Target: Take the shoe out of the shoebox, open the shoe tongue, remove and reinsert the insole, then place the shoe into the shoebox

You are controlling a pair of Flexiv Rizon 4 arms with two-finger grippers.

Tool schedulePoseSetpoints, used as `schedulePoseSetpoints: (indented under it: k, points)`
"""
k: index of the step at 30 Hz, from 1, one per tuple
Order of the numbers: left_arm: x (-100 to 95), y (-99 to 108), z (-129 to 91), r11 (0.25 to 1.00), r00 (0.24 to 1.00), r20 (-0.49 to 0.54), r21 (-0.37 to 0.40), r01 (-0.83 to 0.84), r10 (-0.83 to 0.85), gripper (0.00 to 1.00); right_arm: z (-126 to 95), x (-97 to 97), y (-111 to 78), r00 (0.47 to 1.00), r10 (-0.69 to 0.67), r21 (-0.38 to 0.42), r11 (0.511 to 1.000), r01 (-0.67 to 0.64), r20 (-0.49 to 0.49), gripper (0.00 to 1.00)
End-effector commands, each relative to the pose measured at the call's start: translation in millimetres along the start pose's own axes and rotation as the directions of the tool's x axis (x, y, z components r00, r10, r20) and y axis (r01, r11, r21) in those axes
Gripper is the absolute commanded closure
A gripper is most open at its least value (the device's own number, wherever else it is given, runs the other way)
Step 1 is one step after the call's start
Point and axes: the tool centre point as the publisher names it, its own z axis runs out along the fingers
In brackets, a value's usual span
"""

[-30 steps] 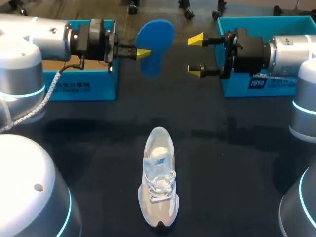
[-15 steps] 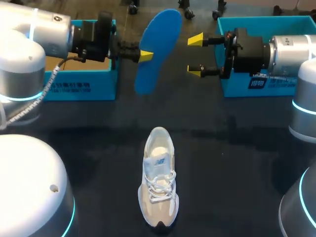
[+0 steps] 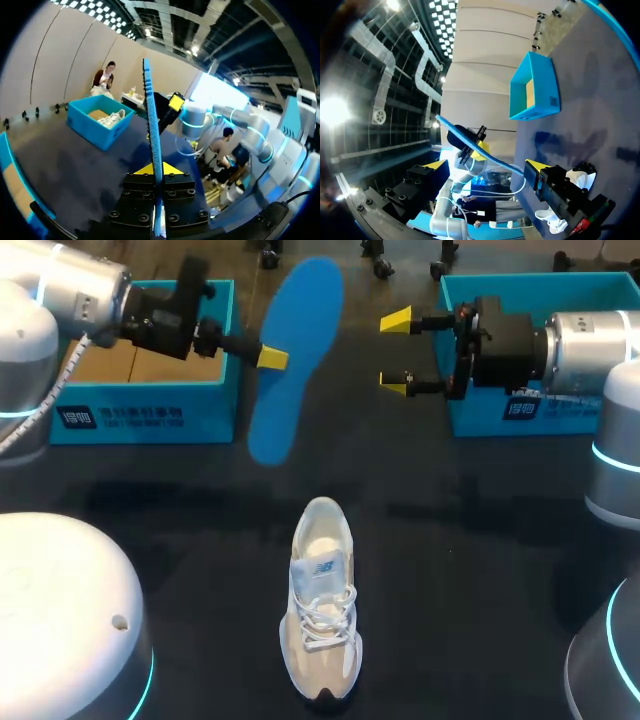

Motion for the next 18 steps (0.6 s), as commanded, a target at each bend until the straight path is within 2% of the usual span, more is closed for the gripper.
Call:
schedulePoseSetpoints:
  k: [1,9,11,13,18]
  points:
    - [1.9,1.0,6.9,0.890,0.887,0.081,0.085,0.448,-0.455,1.00,0.5,0.7,-0.2,1.000,0.002,0.002,1.000,-0.002,0.006,0.00]
    - [1.9,1.0,6.9,0.890,0.887,0.081,0.085,0.448,-0.455,1.00,0.5,0.7,-0.2,1.000,0.002,0.002,1.000,-0.002,0.006,0.00]
    - [4.9,10.8,7.8,0.843,0.847,0.032,0.116,0.525,-0.531,1.00,0.5,0.7,-0.2,1.000,0.002,0.002,1.000,-0.002,0.006,0.00]
    - [8.5,20.5,10.0,0.826,0.830,0.031,0.133,0.548,-0.556,1.00,0.5,0.7,-0.2,1.000,0.002,0.002,1.000,-0.002,0.006,0.00]
    - [14.2,28.4,21.2,0.786,0.791,-0.022,0.103,0.610,-0.611,1.00,0.5,0.7,-0.2,1.000,0.002,0.002,1.000,-0.002,0.006,0.00]
